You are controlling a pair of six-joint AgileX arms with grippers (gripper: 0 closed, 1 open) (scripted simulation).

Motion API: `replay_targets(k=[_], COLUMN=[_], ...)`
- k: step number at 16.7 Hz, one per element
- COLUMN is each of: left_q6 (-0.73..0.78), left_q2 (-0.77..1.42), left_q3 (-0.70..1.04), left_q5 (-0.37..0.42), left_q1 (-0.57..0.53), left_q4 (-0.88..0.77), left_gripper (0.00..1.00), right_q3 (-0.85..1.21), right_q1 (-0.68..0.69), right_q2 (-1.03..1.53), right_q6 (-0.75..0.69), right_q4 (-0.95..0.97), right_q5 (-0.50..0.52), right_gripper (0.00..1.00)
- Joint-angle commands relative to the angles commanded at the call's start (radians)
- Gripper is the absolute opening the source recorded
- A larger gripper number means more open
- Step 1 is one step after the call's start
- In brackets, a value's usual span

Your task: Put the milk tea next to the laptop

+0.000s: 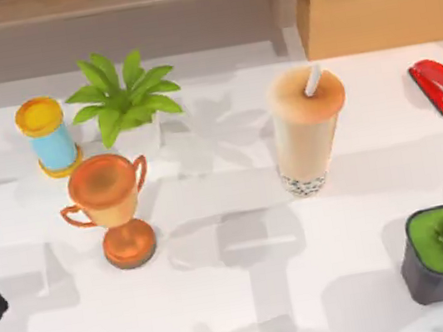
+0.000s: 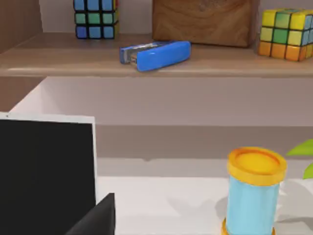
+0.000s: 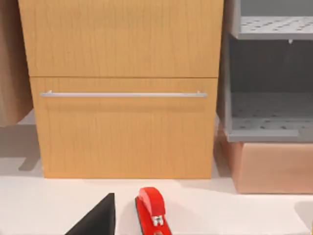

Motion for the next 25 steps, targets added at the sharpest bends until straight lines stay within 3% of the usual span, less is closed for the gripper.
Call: replay_targets(k=[4,9,25], left_q6=[-0.009,-0.081,-0.499], left_q2=[0.03,0.267,1.641], left_q3=[0.017,0.149,0.915], left_q5=[-0.016,-0.144,-0.889], left_q1=[-0.018,-0.163,-1.004], left_q4=[0.003,0.03,0.185], left_gripper=[1.0,1.0,1.0], right_q3=[0.0,0.0,0.0], right_q1=[0.0,0.0,0.0], right_q2=[0.0,0.0,0.0], right_q6=[0.0,0.0,0.0], right_q4=[0.0,0.0,0.0], right_q5=[0.0,0.0,0.0], right_gripper=[1.0,1.0,1.0])
